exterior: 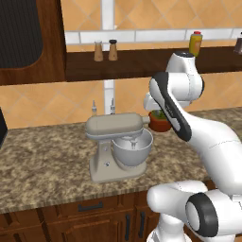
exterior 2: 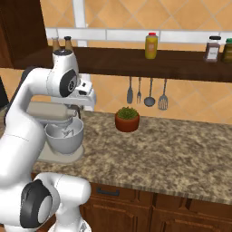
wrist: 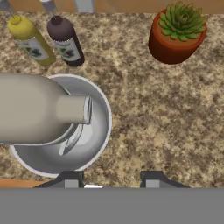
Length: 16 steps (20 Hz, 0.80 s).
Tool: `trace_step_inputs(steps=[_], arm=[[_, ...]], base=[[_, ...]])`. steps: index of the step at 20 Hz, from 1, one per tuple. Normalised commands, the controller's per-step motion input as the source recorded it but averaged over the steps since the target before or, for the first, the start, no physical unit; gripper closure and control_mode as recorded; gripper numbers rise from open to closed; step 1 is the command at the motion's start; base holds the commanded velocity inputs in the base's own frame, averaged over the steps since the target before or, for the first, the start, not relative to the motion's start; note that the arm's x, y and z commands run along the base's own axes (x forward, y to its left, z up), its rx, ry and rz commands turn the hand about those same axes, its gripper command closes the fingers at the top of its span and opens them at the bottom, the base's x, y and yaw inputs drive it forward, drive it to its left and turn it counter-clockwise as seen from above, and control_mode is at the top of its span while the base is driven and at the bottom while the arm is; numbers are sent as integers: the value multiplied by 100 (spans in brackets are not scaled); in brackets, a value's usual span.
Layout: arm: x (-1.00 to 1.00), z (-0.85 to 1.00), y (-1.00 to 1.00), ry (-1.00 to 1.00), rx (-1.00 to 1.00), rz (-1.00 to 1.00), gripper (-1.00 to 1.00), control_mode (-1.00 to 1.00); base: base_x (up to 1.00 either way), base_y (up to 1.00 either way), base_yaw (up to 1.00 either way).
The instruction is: Navigate to the microwave.
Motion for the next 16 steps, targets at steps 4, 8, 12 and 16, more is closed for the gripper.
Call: trace_step_inputs(steps=[4,8,12,16], arm=[[-53,0,0,0,0,0,-100,-100],[-100,0,0,0,0,-2,-100,-100],[-100,0,0,0,0,-4,-100,-100],[-84,0,0,-2,0,-1,-100,-100]], base=[[0,0,0],[0,0,0],[0,0,0],[0,0,0]])
